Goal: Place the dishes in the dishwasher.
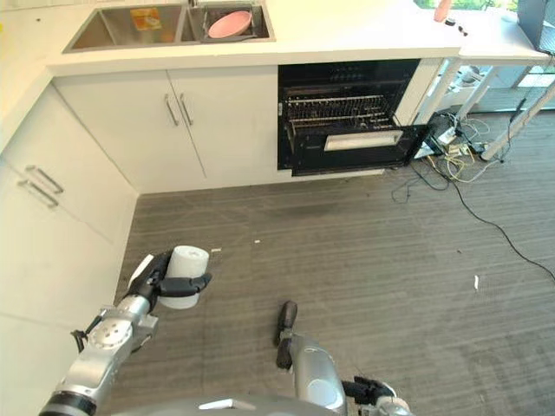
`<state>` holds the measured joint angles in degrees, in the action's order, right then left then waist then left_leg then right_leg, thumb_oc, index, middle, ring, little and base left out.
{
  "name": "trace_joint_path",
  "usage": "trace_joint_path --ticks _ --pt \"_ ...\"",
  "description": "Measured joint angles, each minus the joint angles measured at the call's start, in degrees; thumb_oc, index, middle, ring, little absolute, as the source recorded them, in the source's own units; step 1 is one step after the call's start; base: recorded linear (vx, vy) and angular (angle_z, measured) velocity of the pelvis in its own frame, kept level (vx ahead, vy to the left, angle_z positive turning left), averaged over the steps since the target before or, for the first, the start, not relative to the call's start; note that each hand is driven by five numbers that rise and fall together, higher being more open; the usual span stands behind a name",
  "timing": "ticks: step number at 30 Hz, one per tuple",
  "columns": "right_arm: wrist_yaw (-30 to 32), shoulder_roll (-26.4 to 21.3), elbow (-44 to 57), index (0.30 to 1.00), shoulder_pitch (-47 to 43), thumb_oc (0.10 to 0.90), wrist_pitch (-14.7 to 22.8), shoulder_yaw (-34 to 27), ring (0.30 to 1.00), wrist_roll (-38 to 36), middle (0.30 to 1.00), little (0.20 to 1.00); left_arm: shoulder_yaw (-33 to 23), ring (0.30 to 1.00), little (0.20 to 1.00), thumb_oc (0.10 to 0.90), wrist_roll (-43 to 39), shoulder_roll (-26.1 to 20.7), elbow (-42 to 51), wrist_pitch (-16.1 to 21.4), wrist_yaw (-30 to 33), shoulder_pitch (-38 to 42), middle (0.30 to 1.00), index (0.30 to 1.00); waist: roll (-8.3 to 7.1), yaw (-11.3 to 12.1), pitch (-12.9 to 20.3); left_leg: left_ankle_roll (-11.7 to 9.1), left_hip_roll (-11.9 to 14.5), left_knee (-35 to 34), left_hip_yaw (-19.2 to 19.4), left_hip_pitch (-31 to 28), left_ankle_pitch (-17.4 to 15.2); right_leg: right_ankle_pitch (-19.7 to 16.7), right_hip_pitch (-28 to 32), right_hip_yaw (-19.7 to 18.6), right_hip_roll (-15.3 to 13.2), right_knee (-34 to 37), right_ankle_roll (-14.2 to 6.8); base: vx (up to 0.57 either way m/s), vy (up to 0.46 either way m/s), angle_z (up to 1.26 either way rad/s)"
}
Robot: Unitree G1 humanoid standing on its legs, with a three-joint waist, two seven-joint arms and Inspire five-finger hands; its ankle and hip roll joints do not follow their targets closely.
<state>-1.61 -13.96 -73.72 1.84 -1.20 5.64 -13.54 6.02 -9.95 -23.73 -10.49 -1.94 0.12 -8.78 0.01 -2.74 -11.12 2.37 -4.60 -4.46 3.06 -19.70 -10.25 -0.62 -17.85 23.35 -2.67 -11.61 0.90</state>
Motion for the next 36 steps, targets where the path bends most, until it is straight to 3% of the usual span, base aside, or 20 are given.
trace_joint_path --ticks 1,3,5,7,8,9,12,14,15,16,19,22,23,24,26,27,28,31,33,36 --pt "0.12 0.21 -0.48 0.9 0.75 0.8 -0.07 0.31 0.9 0.06 0.9 0.9 0.06 0.3 0.3 0.4 0.08 0.09 -0.2 -0.02 -0.63 -0.02 0.3 0.3 -0.98 0.49 0.88 -1.43 0.14 2.92 -0.34 -0.26 -0.94 -4.11 1.57 -1.11 0.43 0.4 6.14 0.46 -0.049 0.36" --pt "0.05 -0.09 -1.12 0.9 1.76 0.8 0.18 0.03 0.9 -0.03 0.9 0.9 0.86 0.3 0.3 0.4 0.53 1.63 -0.04 -0.13 -1.3 0.76 0.3 0.3 -0.42 -0.04 1.73 -3.59 2.11 12.09 -3.24 1.08 -1.62 -3.49 5.81 -1.03 1.25 0.51 6.25 0.2 -0.054 0.77" --pt "0.29 -0.34 -1.85 0.9 2.51 0.8 0.16 0.04 0.9 -0.05 0.9 0.9 1.93 0.3 0.3 0.4 0.49 1.56 0.41 0.55 -1.46 0.86 0.3 0.3 -0.46 0.14 4.17 -7.87 3.14 23.28 -0.99 6.56 -2.31 -2.82 9.35 -0.24 2.27 3.6 7.88 0.19 -0.079 0.5" --pt "0.42 -0.84 -0.9 0.9 0.67 0.8 0.36 0.18 0.9 -0.1 0.9 0.9 1.42 0.3 0.3 0.4 0.41 1.16 1.75 0.71 -0.93 1.06 0.3 0.3 -0.59 0.59 3.9 -12.58 4.53 45.42 0.09 16.98 4.15 -2.29 11.3 -1.86 3.43 5.01 7.76 0.19 -0.019 -0.25" --pt "0.39 -0.93 -0.7 0.9 -1.52 0.8 0.48 0.42 0.9 -0.17 0.9 0.9 1.45 0.3 0.3 0.4 0.4 0.27 1.46 0.54 -0.44 0.85 0.3 0.3 -1.63 1.48 3.45 -12.19 5.16 52.72 0.71 23.11 3.5 -1.53 14.18 -4.19 4.0 6.48 7.9 0.23 0.003 -0.61" --pt "0.56 -0.86 -0.81 0.9 -2.38 0.8 0.63 0.64 0.9 -0.29 0.9 0.9 1.48 0.3 0.3 0.4 0.38 0.14 1.41 0.57 -0.43 1.02 0.3 0.3 -2.01 1.48 3.21 -10.44 5.48 53.59 1.44 25.41 2.95 -1.37 15.58 -4.65 3.96 7.62 7.76 0.26 0.116 -0.68" --pt "0.93 -0.7 0.52 0.9 -3.54 0.8 1.18 0.44 0.9 -0.49 0.9 0.9 1.95 0.3 0.3 0.4 0.25 0.26 1.35 0.65 -0.42 1.43 0.3 0.3 -3.2 0.82 2.5 -8.91 9.83 39.7 2.8 31.17 2.69 0.14 20.66 -6.26 5.21 12.51 4.9 0.22 0.154 -0.27" --pt "0.99 -0.35 0.53 0.9 -4.44 0.8 1.09 2.0 0.9 -0.49 0.9 0.9 1.74 0.3 0.3 0.4 0.1 0.33 1.38 0.68 -0.43 1.39 0.3 0.3 -4.36 2.23 2.07 -7.52 11.98 20.54 4.0 30.76 7.44 -0.09 21.6 -7.85 5.31 13.39 5.13 0.25 0.249 -0.55" --pt "1.01 -0.4 0.3 0.9 -4.72 0.8 0.6 2.29 0.9 -0.44 0.9 0.9 1.88 0.3 0.3 0.4 -0.23 0.44 1.09 0.57 -0.43 1.28 0.3 0.3 -4.47 2.05 1.23 -7.67 13.5 17.54 2.93 31.22 9.7 -0.15 23.1 -8.84 5.52 13.33 5.82 0.37 0.367 -0.67" --pt "1.12 -0.42 -0.39 0.9 -4.43 0.8 0.43 2.41 0.9 -0.16 0.9 0.9 2.28 0.3 0.3 0.4 -0.78 0.54 0.07 0.59 -0.46 1.02 0.3 0.3 -4.04 2.82 1.76 -8.66 14.15 13.91 -0.39 31.19 11.53 1.26 23.3 -11.0 6.21 13.2 3.73 0.19 0.193 -0.86" --pt "1.43 -1.53 -1.75 0.9 -4.3 0.8 -0.04 2.27 0.9 -0.02 0.9 0.9 2.59 0.3 0.3 0.4 -0.79 0.77 -1.54 0.55 0.1 0.81 0.3 0.3 -2.02 3.51 0.82 -10.23 14.56 7.09 -8.84 28.6 15.28 2.11 26.6 -15.26 7.38 13.06 3.44 0.26 0.365 -0.76" --pt "1.58 -3.5 -2.47 0.9 -2.12 0.8 -0.17 1.59 0.9 -0.01 0.9 0.9 2.83 0.3 0.3 0.4 -0.8 1.38 -2.11 0.49 0.05 0.49 0.3 0.3 -0.4 2.92 1.54 -8.91 13.07 5.48 -7.73 25.89 17.68 4.24 29.47 -16.23 6.61 13.25 2.15 0.17 0.269 -0.34" --pt "1.59 -4.68 -2.47 0.9 -0.74 0.8 -0.18 0.96 0.9 -0.01 0.9 0.9 3.07 0.3 0.3 0.4 -0.8 1.75 -1.97 0.55 0.04 0.52 0.3 0.3 1.42 2.15 2.26 -6.42 13.27 4.59 -7.43 25.17 22.16 5.11 30.17 -16.2 6.95 13.27 1.15 0.21 0.367 -0.03" --pt "1.69 -4.95 -3.38 0.9 1.01 0.8 -0.11 -0.82 0.9 -0.03 0.9 0.9 3.96 0.3 0.3 0.4 -0.79 1.5 -2.05 0.45 0.05 1.53 0.3 0.3 2.0 1.21 2.59 -7.68 12.46 3.43 -6.29 23.24 18.91 6.1 31.1 -16.11 5.99 13.27 0.31 0.24 0.499 0.06" --pt "1.67 -5.22 -3.61 0.9 1.39 0.8 -0.06 -2.61 0.9 -0.03 0.9 0.9 4.44 0.3 0.3 0.4 -0.8 1.61 -2.13 0.55 -0.05 2.14 0.3 0.3 1.93 1.47 2.75 -6.89 10.85 2.36 -5.06 22.37 18.2 7.62 31.6 -16.17 4.07 12.12 -0.9 0.13 0.38 -0.04" --pt "1.61 -4.92 -3.71 0.9 2.29 0.8 -0.72 -4.04 0.9 -0.05 0.9 0.9 4.62 0.3 0.3 0.4 -0.81 1.46 -2.28 0.52 -0.03 3.24 0.3 0.3 1.04 0.83 2.81 -4.33 6.83 1.89 -3.42 20.62 16.54 10.75 28.97 -15.76 -0.54 5.65 -2.53 0.04 0.255 -0.11" --pt "1.61 -4.92 -3.71 0.9 2.29 0.8 -0.72 -4.04 0.9 -0.05 0.9 0.9 4.62 0.3 0.3 0.4 -0.81 1.46 -2.28 0.52 -0.03 3.24 0.3 0.3 1.04 0.83 2.81 -4.33 6.83 1.89 -3.42 20.62 16.54 10.75 28.97 -15.76 -0.54 5.65 -2.53 0.06 0.374 -0.31" --pt "1.03 -2.12 -2.36 0.9 -1.37 0.8 -1.14 -4.6 0.9 -0.57 0.9 0.9 3.55 0.3 0.3 0.4 -0.8 -1.66 -0.84 0.52 -0.07 3.61 0.3 0.3 1.09 1.28 1.92 -0.44 4.39 1.96 4.04 18.81 14.51 12.77 15.83 -14.31 -7.59 -17.5 -4.95 0.07 0.332 -1.0" --pt "1.63 -2.67 -0.64 0.9 -2.43 0.8 -0.55 -3.87 0.9 -0.42 0.9 0.9 2.54 0.3 0.3 0.4 -0.8 -2.38 -0.85 0.46 -0.03 3.72 0.3 0.3 0.48 0.98 1.42 1.12 3.23 2.33 6.09 18.1 12.72 12.57 11.83 -10.67 -11.11 -21.78 -6.74 0.17 0.185 -0.71" --pt "1.31 -2.76 2.64 0.9 -2.03 0.8 -0.52 -2.46 0.9 -0.34 0.9 0.9 1.77 0.3 0.3 0.4 -0.81 -2.39 -0.65 0.46 -0.35 3.59 0.3 0.3 0.37 0.46 0.89 0.41 3.17 0.6 8.0 16.31 12.05 12.49 7.52 -10.41 -8.15 -15.29 -7.8 0.16 0.076 -0.37"
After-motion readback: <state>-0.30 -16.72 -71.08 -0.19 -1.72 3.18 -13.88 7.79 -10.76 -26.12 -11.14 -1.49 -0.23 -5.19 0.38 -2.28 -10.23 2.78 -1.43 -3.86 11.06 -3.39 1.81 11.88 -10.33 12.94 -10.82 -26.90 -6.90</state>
